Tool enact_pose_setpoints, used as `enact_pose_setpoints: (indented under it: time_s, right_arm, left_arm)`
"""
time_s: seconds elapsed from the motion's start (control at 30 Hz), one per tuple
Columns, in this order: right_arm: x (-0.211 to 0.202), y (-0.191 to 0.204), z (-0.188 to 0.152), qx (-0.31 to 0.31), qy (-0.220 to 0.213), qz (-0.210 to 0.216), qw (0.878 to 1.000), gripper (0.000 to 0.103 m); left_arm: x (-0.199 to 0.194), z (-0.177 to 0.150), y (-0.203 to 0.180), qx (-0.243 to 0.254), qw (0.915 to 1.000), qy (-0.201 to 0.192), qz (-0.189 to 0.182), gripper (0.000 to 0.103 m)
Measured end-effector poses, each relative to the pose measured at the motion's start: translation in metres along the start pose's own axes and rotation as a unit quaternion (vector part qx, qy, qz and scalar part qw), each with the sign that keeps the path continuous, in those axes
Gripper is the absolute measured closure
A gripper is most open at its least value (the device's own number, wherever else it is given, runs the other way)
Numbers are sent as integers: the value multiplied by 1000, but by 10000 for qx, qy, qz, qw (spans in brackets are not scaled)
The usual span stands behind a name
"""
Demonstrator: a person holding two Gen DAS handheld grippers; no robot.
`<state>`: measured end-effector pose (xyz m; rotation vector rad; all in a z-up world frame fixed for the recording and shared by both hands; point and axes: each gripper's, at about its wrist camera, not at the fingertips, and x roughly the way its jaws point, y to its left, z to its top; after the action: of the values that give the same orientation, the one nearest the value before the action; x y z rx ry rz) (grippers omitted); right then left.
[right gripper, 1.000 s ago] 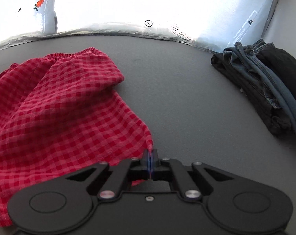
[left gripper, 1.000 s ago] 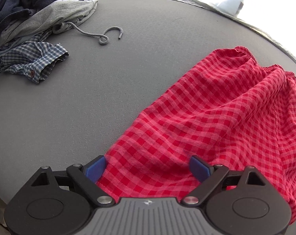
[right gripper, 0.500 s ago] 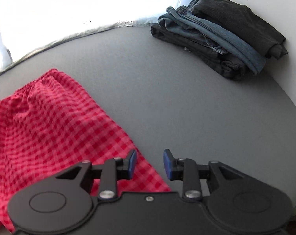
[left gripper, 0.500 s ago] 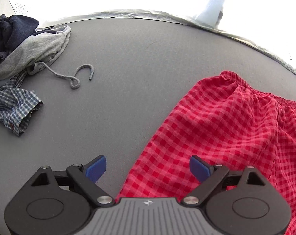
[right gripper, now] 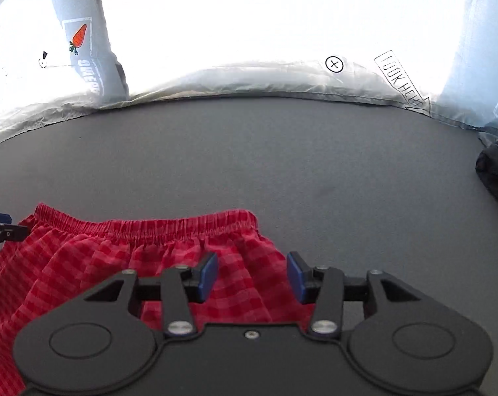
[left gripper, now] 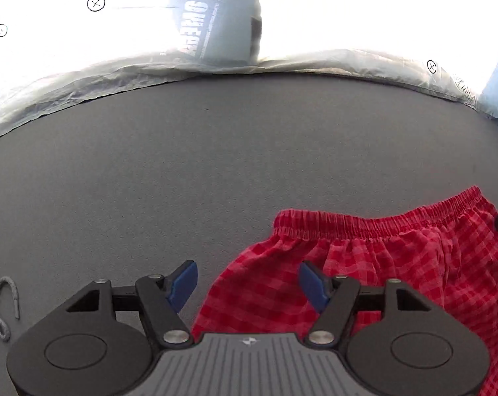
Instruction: Fold clothes
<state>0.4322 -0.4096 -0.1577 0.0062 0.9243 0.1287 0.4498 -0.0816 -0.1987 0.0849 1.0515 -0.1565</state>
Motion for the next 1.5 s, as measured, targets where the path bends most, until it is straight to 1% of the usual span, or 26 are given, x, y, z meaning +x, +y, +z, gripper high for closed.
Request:
enact_pose_setpoints:
  time_s: [0.03,0.07,0.1,0.13,0.17,0.2,0.3,0.37,0.4,0.43,0.47,0.5,0.57,0.6,0.63,0.7,0.83,0.9,1.03,1.1,1.13,1.2,1.23,1.3,1.4,1.5]
  right_arm:
    - [8,2,4,-100,81,6,9999,56]
    - [16,2,6,-179,155,34,9997,72]
    - [24,1,7,-228,281,129,9993,89]
    - [26,1,9,-198,292,187,9992,101]
    - [26,0,11,-117,159,269,9994,102]
    - [25,-3,15,-36,33,362,9993,102]
    - [30,-6,37,87,-313,386,9987,102]
    - [36,-2,56,-36,-564,260,9981,102]
    - [38,1,66,-120,-699,176,9973,101]
    - [43,5,78,-162,-821,10,9965,99]
    - [46,8,87,-206,-809,-176,9964,91]
    - [48,12,98,-345,-793,-482,9951,86]
    - [30,17,97,-418,-1002,-686,9917,67]
    - [21,20,97,-453,-1107,-785,9897,62]
    - [11,18,92,-332,-1155,-706,9902,60]
    - [-11,13,71,-2,-1105,-498,9926,60]
    - [-42,7,2,343,-773,-601,9946,59]
    - [-55,-3,-37,691,-511,-668,9941,57]
    - [-75,-21,-101,1186,-116,-840,9893,53]
    - [-82,-36,-130,1812,127,-881,9794,53]
    - [-87,-40,-141,1947,102,-939,9763,55]
    - [-98,-38,-150,2031,86,-1052,9735,54]
    - [-103,-37,-154,2072,79,-1109,9720,54]
    - [-114,-32,-159,2122,0,-1152,9704,54]
    - [-128,-12,-156,2099,-236,-1116,9710,53]
    - [-136,22,-147,1885,-423,-972,9763,54]
  left_arm:
    - [7,2,-5,122,9999,38,-4,41]
    - [14,4,-10,212,9997,79,-32,47]
    - [20,4,-11,184,9997,88,-119,58]
    - [21,3,-11,165,9998,-43,-96,73]
    - [22,4,-12,173,9997,-104,-126,85]
    - [23,7,-11,154,9996,-190,-138,101]
    - [24,25,-8,120,9982,-581,26,100]
    - [26,44,-5,7,9966,-814,160,100]
    - [27,55,-5,-93,9950,-971,227,97]
    - [27,64,-5,-210,9928,-1131,344,90]
    - [27,73,-5,-301,9909,-1210,507,88]
    - [24,82,-5,-340,9895,-1225,687,81]
    - [13,90,-6,-317,9874,-1284,871,69]
    - [2,86,-4,-321,9861,-1387,854,59]
    - [-8,81,-2,-332,9850,-1475,837,50]
    - [-28,60,3,-412,9844,-1502,820,44]
    - [-53,-3,17,-744,9877,-1021,917,43]
    - [-62,-43,23,-889,9874,-756,1068,43]
    - [-79,-115,40,-1261,9812,-299,1430,43]
    - [-87,-146,52,-1607,9759,-96,1472,43]
    - [-91,-159,59,-1787,9730,-4,1460,43]
    - [-96,-181,72,-2130,9667,102,1417,40]
    - [-101,-190,77,-2283,9643,48,1343,37]
    - [-108,-198,86,-2437,9618,50,1243,37]
    - [-112,-199,92,-2415,9634,98,1159,37]
    - [-115,-198,100,-2378,9666,151,947,30]
